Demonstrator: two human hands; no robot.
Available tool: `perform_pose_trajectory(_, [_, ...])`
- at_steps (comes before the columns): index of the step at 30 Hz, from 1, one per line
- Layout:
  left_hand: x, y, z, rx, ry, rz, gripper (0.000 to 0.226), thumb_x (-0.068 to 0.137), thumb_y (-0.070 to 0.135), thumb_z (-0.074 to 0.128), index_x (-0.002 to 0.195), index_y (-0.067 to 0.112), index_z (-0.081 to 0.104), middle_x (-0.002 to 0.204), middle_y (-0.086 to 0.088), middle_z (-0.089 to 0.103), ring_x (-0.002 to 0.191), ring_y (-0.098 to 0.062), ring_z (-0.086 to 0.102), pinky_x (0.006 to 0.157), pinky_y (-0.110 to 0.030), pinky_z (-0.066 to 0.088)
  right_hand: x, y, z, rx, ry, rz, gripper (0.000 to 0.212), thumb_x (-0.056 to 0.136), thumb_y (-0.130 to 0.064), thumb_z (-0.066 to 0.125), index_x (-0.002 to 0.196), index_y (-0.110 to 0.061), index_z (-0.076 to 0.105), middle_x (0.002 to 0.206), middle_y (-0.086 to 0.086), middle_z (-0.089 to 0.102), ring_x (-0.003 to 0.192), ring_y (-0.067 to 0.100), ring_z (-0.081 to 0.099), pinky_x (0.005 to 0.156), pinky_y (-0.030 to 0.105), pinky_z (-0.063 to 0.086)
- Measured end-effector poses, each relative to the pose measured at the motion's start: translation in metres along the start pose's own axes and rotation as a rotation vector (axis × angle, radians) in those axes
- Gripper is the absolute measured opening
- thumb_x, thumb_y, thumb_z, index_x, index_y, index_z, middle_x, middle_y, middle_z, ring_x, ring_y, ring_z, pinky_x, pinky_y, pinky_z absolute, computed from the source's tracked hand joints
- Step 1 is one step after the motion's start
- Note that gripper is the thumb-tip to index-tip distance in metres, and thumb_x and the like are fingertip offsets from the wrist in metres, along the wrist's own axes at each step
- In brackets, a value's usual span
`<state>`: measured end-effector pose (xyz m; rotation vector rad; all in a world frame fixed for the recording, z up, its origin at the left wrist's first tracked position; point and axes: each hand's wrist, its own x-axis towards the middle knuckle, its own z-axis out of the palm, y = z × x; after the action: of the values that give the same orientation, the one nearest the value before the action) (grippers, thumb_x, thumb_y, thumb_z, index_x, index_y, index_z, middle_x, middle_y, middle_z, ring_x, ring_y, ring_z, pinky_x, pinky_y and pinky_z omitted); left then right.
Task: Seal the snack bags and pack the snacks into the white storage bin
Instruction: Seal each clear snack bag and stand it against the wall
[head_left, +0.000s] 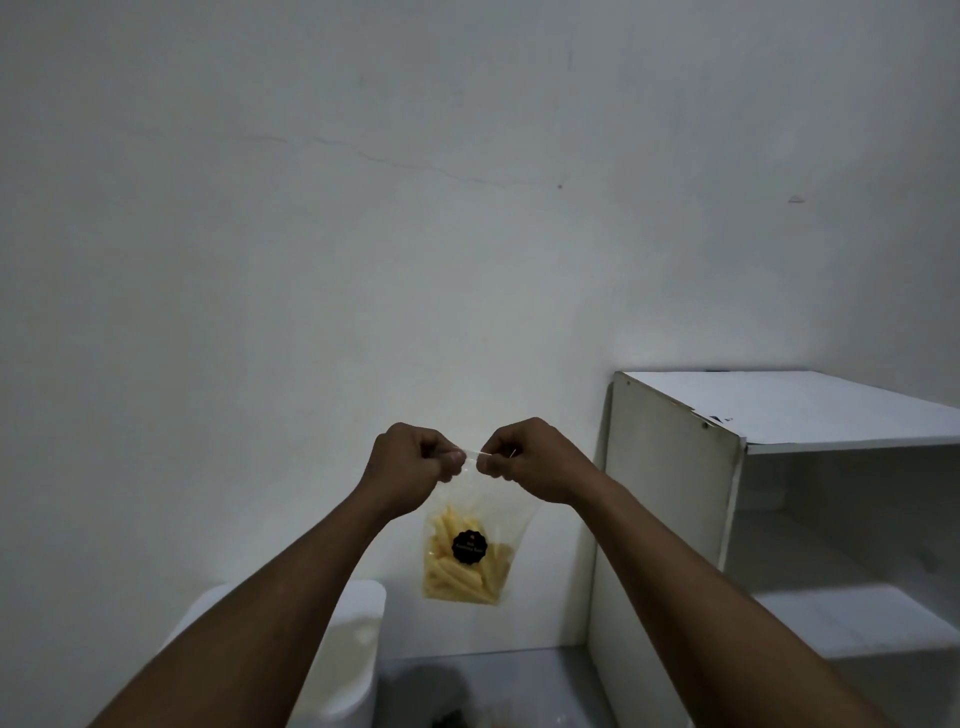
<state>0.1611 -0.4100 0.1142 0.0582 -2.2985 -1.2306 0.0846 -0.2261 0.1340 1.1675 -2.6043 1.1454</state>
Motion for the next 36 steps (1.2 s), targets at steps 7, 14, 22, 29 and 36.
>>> perform_pose_trajectory(7, [-0.001, 0.003, -0.004, -0.189, -0.086, -0.046, 0.009, 0.088, 0.012, 0.072, 0.085, 0.006, 0.078, 0.079, -0.009, 0.076, 0.069, -0.015, 0.067, 0.077, -0.037, 0.058, 0.003, -0.005, -0.006, -0.035, 0.030, 0.014, 0.013, 0.088, -0.023, 0.070, 0.076, -0.020, 0.072, 0.063, -0.011, 0.063, 0.048, -0.003, 0.050, 0.053, 0.017, 0.037])
perform_pose_trajectory(14, [0.003, 0.001, -0.004, -0.104, 0.031, 0.005, 0.013, 0.090, 0.018, 0.069, 0.080, 0.013, 0.075, 0.078, -0.003, 0.076, 0.079, -0.023, 0.073, 0.074, -0.033, 0.060, 0.002, -0.006, -0.006, 0.012, 0.047, 0.002, 0.014, 0.086, -0.024, 0.070, 0.072, -0.027, 0.073, 0.062, -0.015, 0.067, 0.056, -0.002, 0.054, 0.057, 0.021, 0.042])
perform_pose_trajectory(22, [0.002, 0.003, 0.001, -0.094, 0.005, 0.016, 0.009, 0.088, 0.013, 0.071, 0.080, 0.011, 0.075, 0.074, 0.000, 0.077, 0.067, -0.011, 0.065, 0.073, -0.037, 0.056, -0.005, 0.002, -0.004, 0.175, 0.060, 0.029, 0.008, 0.087, -0.023, 0.073, 0.083, -0.017, 0.076, 0.072, -0.004, 0.075, 0.063, 0.004, 0.061, 0.058, 0.023, 0.045])
perform_pose_trajectory(29, [0.004, 0.000, -0.006, -0.239, -0.053, -0.082, 0.009, 0.090, 0.012, 0.069, 0.088, 0.005, 0.074, 0.082, -0.006, 0.078, 0.081, -0.024, 0.071, 0.085, -0.042, 0.058, -0.018, 0.018, -0.006, 0.398, 0.129, 0.110, 0.009, 0.091, -0.009, 0.066, 0.084, -0.004, 0.069, 0.084, 0.011, 0.077, 0.069, 0.010, 0.068, 0.063, 0.025, 0.051])
perform_pose_trajectory(36, [0.003, 0.008, -0.006, -0.129, -0.170, -0.039, 0.010, 0.086, 0.022, 0.073, 0.083, 0.014, 0.079, 0.083, -0.001, 0.078, 0.065, -0.005, 0.059, 0.064, -0.019, 0.048, -0.022, 0.014, -0.004, 0.403, 0.160, 0.098, 0.010, 0.092, -0.008, 0.065, 0.090, 0.000, 0.070, 0.078, 0.007, 0.075, 0.068, 0.009, 0.065, 0.061, 0.023, 0.050])
